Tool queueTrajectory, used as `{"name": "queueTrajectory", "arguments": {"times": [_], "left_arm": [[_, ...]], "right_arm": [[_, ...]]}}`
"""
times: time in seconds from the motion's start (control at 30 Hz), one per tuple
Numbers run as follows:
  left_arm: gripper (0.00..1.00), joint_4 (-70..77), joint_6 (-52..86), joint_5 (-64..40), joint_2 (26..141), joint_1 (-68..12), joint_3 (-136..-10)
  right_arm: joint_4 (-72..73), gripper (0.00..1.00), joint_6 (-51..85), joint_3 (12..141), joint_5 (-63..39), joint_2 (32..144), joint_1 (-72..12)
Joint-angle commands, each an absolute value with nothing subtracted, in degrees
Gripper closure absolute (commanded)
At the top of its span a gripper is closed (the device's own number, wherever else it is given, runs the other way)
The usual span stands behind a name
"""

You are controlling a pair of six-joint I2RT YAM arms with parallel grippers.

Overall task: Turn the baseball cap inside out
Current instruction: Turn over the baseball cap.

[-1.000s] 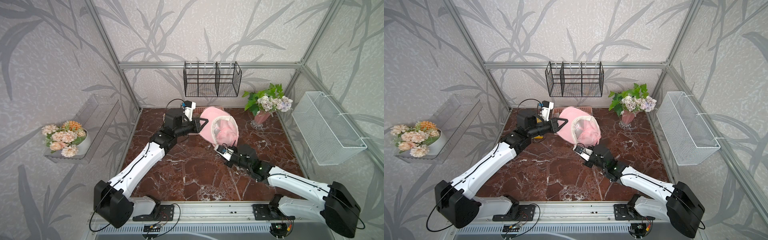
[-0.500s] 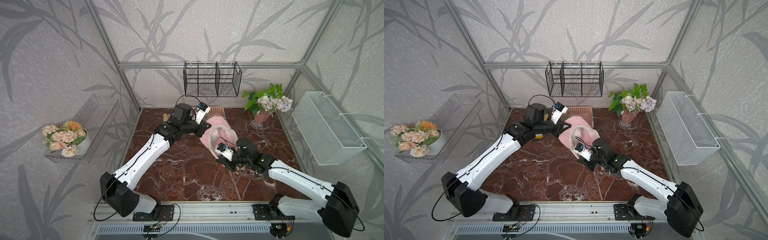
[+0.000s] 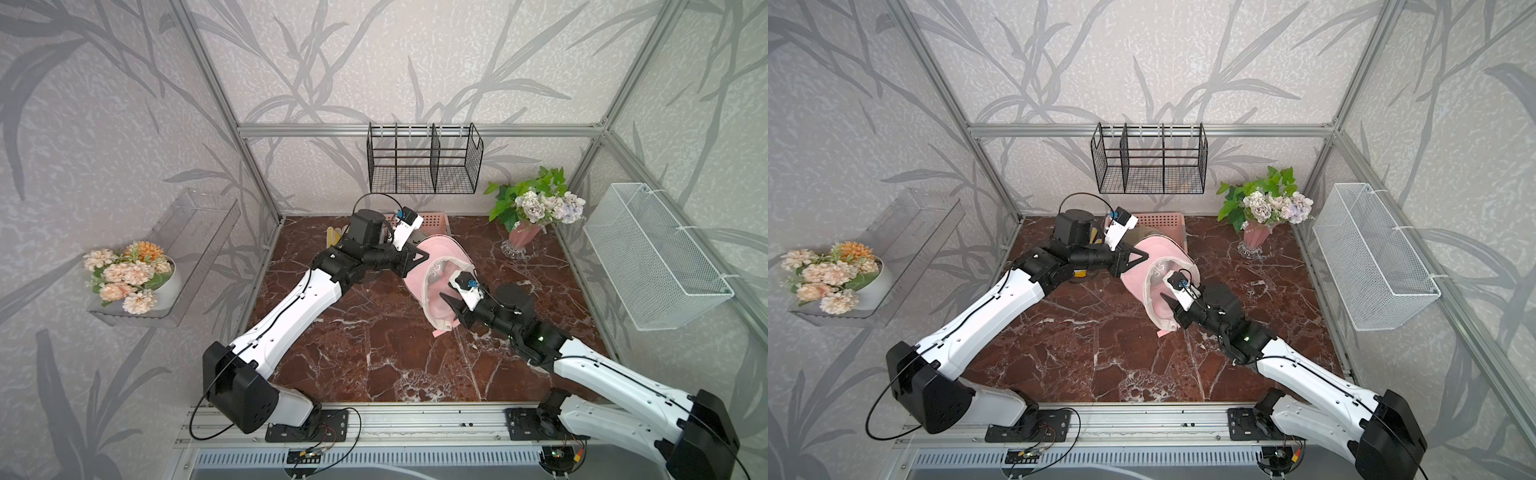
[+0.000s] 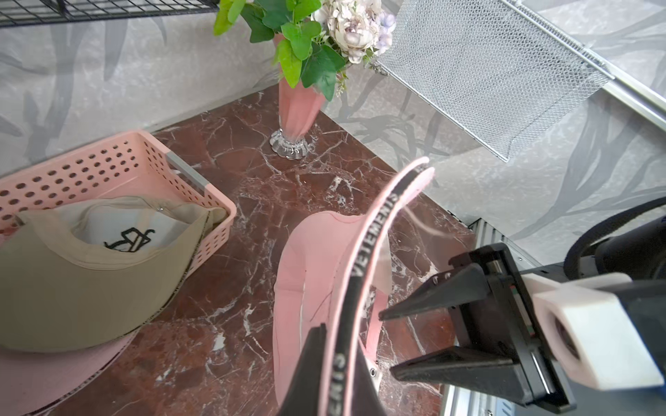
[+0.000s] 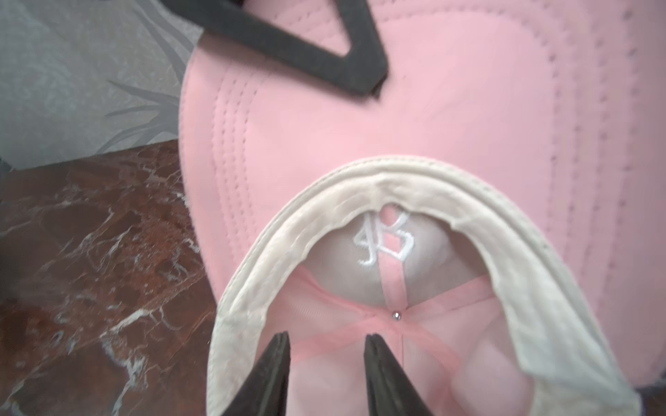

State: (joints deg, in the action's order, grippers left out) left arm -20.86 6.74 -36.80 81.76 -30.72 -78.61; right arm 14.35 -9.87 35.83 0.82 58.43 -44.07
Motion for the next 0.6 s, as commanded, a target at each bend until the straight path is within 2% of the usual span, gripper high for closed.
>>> {"name": "queueTrajectory", "arguments": {"times": [0.0, 0.1, 0.2, 0.43, 0.57], "left_arm": [[1.00, -14.8, 10.9, -42.1, 79.1, -31.1, -77.2], [1.00, -12.7, 12.9, -44.3, 78.8, -31.1, -76.1], [1.00, -10.9, 15.0, -46.4, 78.6, -31.0, -75.3], [1.00, -4.9, 21.8, -50.5, 76.5, -31.2, -73.1], [1.00, -5.5, 23.1, -50.1, 76.1, -31.0, -73.5]], "right_arm": [[26.4, 0.78, -11.2, 35.2, 12.3, 62.0, -45.9], [28.8, 0.87, -12.0, 36.8, 15.0, 66.4, -46.2], [32.6, 0.92, -12.4, 37.9, 22.0, 70.6, -47.1], [34.0, 0.91, -11.3, 40.1, 27.4, 77.7, -47.4], [36.1, 0.87, -10.9, 39.9, 31.3, 79.8, -47.4]]}}
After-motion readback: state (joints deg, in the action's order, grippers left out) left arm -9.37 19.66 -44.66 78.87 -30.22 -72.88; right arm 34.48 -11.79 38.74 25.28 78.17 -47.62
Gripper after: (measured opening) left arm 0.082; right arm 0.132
